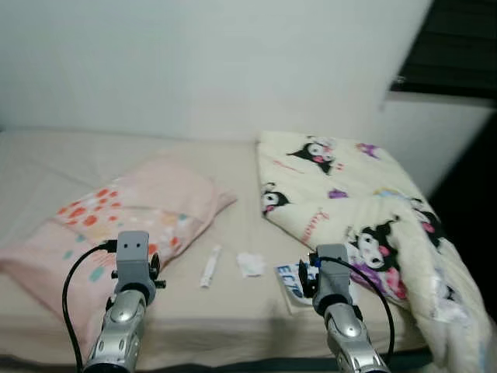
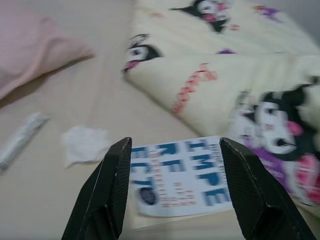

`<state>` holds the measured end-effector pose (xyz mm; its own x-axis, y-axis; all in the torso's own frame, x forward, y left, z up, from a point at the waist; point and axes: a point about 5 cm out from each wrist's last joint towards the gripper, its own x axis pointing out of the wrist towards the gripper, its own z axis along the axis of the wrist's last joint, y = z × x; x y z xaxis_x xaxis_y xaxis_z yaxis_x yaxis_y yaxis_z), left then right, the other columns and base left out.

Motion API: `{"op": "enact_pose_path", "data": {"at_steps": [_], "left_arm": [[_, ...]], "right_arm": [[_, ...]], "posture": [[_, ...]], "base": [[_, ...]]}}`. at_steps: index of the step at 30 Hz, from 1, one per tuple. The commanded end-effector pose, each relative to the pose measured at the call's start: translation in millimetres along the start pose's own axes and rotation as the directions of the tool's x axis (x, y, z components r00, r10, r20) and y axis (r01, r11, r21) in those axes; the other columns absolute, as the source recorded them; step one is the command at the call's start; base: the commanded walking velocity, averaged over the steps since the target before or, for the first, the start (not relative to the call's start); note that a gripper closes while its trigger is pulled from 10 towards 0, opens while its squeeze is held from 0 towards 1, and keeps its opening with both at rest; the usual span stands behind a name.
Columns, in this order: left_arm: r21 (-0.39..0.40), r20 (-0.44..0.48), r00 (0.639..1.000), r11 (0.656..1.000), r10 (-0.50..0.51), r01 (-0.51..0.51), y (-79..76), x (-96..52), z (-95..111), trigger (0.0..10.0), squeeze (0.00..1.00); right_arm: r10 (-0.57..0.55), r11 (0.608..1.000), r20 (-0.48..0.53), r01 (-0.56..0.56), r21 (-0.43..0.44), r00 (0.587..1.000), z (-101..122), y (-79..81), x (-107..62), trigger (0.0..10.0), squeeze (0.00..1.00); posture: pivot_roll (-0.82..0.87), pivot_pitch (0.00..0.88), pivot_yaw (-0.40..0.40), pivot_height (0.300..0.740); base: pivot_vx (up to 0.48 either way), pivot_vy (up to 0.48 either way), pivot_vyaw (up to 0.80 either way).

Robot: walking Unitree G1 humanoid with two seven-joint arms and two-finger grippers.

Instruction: Clean up the room

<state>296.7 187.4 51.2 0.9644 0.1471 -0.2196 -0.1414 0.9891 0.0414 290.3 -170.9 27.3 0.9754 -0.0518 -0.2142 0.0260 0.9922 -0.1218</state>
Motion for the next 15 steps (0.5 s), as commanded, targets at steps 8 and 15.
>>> {"op": "enact_pose_path", "data": {"at_steps": [8, 15], "left_arm": [[-0.015, 0.029, 0.998, 0.998, -0.053, 0.054, -7.6, -3.1, 0.4, 10.0, 0.00], [-0.036, 0.041, 0.995, 0.995, -0.088, 0.090, -11.3, -4.4, 1.5, 10.0, 0.00]], "right_arm": [[0.014, 0.999, 0.028, -0.013, -0.044, 1.000, 2.9, 0.8, 0.2, 10.0, 0.00], [0.018, 0.999, 0.029, -0.017, -0.034, 0.999, 2.0, 1.4, -0.7, 10.0, 0.00]], "posture": [[0.01, 0.000, -0.073, 0.740], [0.01, 0.000, -0.074, 0.740]], "base": [[0.000, 0.000, 0.00], [0.140, 0.000, 0.00]]}}
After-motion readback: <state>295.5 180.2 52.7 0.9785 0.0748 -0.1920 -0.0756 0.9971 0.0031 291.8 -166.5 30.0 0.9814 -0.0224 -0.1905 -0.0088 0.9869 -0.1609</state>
